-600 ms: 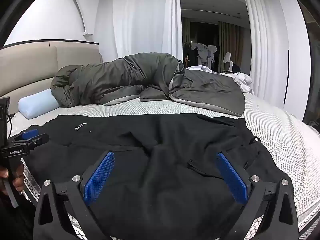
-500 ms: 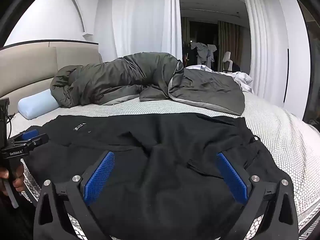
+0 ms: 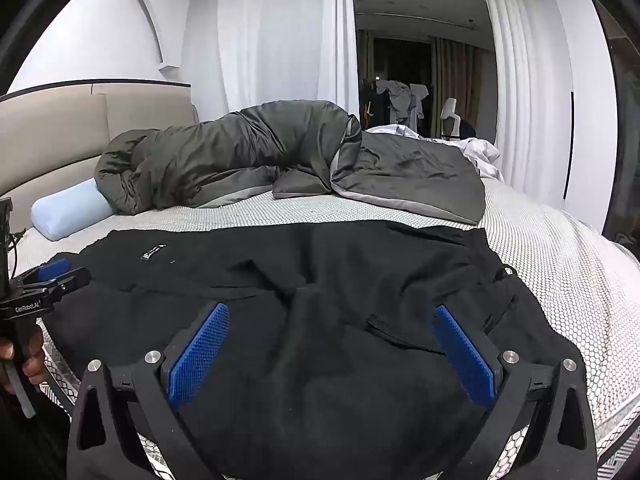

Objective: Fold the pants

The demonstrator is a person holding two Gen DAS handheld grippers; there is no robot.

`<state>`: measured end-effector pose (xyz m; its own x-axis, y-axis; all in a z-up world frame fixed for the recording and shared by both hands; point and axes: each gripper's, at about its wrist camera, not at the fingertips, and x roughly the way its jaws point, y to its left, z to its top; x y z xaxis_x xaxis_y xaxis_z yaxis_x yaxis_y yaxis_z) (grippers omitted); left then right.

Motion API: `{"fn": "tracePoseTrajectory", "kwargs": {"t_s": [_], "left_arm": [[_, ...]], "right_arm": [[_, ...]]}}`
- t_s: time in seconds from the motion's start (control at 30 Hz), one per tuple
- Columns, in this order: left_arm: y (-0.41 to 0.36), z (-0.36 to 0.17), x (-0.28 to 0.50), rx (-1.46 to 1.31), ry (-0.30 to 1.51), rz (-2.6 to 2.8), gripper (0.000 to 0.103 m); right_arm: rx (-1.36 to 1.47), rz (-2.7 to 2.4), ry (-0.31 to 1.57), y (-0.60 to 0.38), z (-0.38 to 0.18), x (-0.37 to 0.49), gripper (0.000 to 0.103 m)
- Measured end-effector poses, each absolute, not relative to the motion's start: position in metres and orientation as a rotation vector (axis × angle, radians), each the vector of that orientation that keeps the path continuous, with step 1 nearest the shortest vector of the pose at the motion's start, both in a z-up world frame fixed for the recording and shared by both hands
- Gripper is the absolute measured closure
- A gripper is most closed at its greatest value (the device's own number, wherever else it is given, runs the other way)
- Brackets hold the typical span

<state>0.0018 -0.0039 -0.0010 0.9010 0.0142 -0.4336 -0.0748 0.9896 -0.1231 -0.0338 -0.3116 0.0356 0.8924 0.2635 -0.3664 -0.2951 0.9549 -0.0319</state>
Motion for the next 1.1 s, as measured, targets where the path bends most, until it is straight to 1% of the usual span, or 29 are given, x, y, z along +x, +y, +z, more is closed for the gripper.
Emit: {"fn": "tracePoseTrajectory", "kwargs": {"t_s": [1.1], "left_arm": [[-0.0053,-0.0021,0.0009,-0.127,0.439,0.048,0.001]], "right_arm": [[-0.098,0.286,0.364,-0.3120,0.0355,-0.0332,0.000]]}}
